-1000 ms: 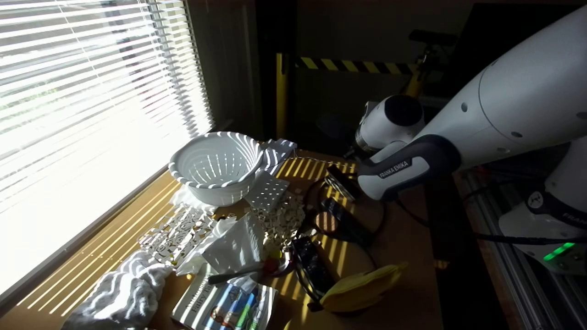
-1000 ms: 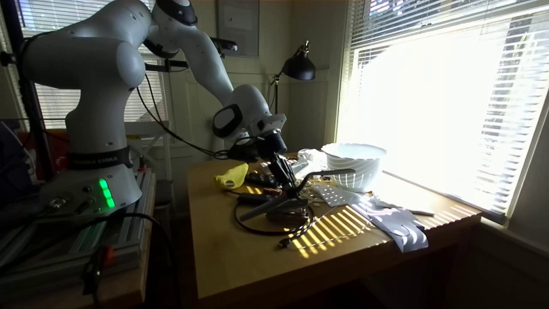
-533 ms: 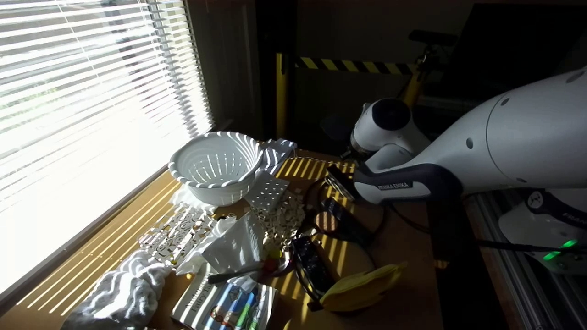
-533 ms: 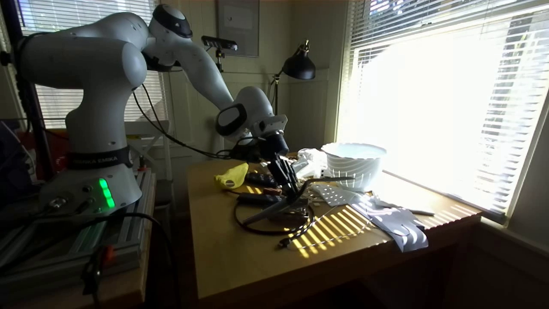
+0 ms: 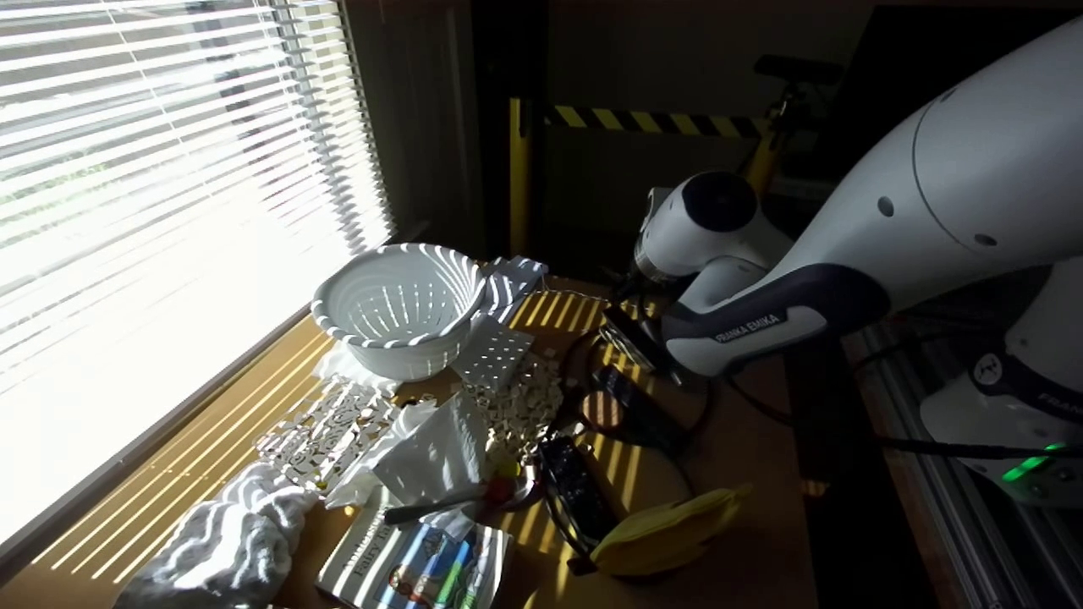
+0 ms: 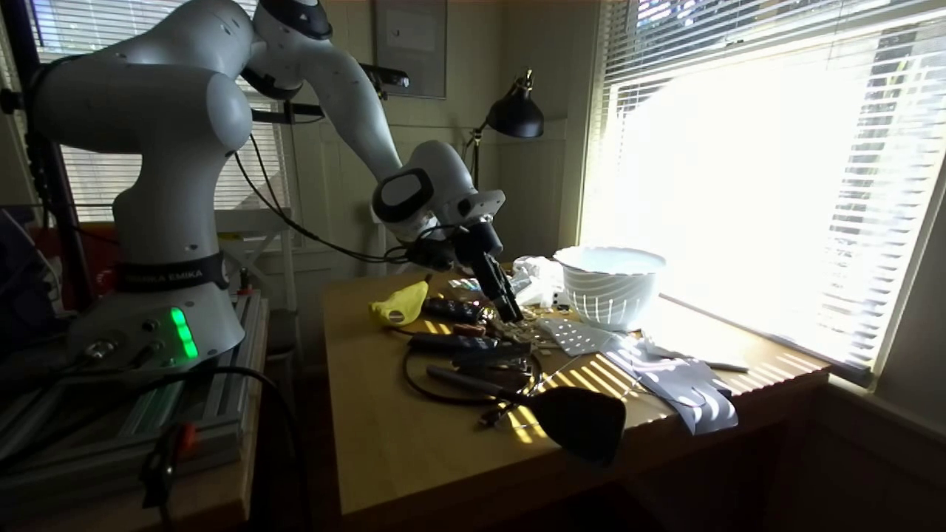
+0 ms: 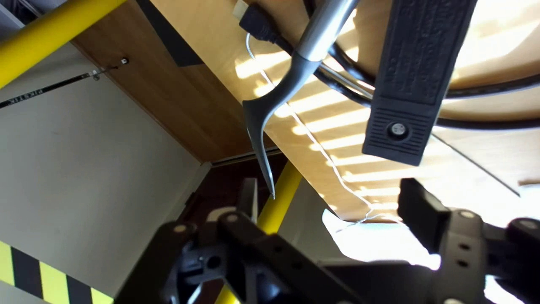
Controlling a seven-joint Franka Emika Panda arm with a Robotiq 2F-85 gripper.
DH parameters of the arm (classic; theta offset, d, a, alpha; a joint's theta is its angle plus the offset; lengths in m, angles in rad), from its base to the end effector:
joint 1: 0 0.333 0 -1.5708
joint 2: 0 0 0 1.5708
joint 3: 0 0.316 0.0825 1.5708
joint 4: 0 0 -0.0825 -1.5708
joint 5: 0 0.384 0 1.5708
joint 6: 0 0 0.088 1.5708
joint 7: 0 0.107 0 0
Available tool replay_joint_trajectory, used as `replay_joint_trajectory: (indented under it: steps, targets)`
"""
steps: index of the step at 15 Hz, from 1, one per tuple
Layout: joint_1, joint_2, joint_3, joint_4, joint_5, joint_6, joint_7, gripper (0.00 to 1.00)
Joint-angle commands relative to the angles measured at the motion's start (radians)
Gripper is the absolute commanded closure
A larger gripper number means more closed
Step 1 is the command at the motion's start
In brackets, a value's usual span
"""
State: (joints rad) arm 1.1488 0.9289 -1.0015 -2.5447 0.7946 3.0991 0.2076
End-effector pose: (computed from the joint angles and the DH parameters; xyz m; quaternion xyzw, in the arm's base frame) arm 0.4420 -0.0748 0.1588 0.8914 -0.2896 0.2032 0.2832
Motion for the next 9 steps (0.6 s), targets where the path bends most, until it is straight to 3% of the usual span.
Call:
replay_joint_trajectory:
  steps: [1, 7, 9]
  targets:
    - [-0.090, -0.109, -0.010, -0.051, -0.112, -0.023, 0.027, 0.00]
    - [-0.411, -0.223, 0.030, -0.017, -0.246, -0.085, 0.042, 0.00]
    - [-0.525, -0.274, 0.083, 0.024, -0.294, -0.099, 0.065, 0.00]
